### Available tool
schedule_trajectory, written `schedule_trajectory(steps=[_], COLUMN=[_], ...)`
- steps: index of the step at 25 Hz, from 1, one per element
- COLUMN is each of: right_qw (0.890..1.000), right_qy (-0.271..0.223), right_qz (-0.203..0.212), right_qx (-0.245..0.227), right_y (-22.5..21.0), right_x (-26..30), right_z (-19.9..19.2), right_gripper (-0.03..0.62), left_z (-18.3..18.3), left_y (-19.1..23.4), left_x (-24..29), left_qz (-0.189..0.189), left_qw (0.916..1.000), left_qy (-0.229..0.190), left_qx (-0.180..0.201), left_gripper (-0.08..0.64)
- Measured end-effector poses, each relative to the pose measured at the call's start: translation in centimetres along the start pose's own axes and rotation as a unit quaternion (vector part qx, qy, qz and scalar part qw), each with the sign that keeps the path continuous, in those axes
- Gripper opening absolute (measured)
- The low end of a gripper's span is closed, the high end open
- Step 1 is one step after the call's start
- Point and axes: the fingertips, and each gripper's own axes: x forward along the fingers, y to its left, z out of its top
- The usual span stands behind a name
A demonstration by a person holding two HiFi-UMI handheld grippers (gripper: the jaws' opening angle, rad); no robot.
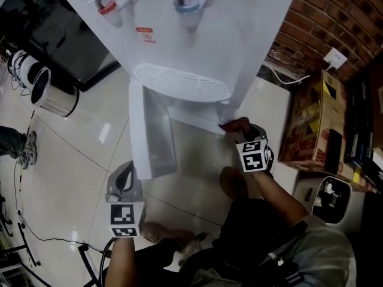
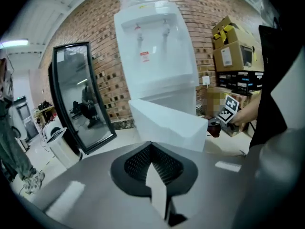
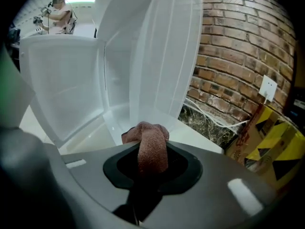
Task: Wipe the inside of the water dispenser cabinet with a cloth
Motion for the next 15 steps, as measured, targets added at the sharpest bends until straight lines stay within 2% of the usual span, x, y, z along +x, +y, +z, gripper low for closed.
schedule_trajectory(steps=[3,7,15], right_qw=[1.0,0.998,0.996], right_qy=[-0.026,-0.046,-0.067], right_qz=[0.014,0.03,0.043], right_qx=[-0.006,0.011,0.031], right_y=[-1.2,-2.7,-5.5], right_x=[-2.7,-5.6,-8.4], right_z=[0.2,-0.5,-2.2], right_gripper=[0.098,0.1,0.101], left_z=[2.6,5.6,11.5], left_y=[-3.3,-7.4,-13.2], left_x=[1.8,4.8,11.5], left_qz=[-0.024,-0.048,-0.056], left_qw=[0.9995,0.9982,0.996], left_qy=[-0.019,-0.031,-0.057], left_qx=[-0.007,-0.018,-0.041], left_gripper=[-0.026,-0.026,-0.026])
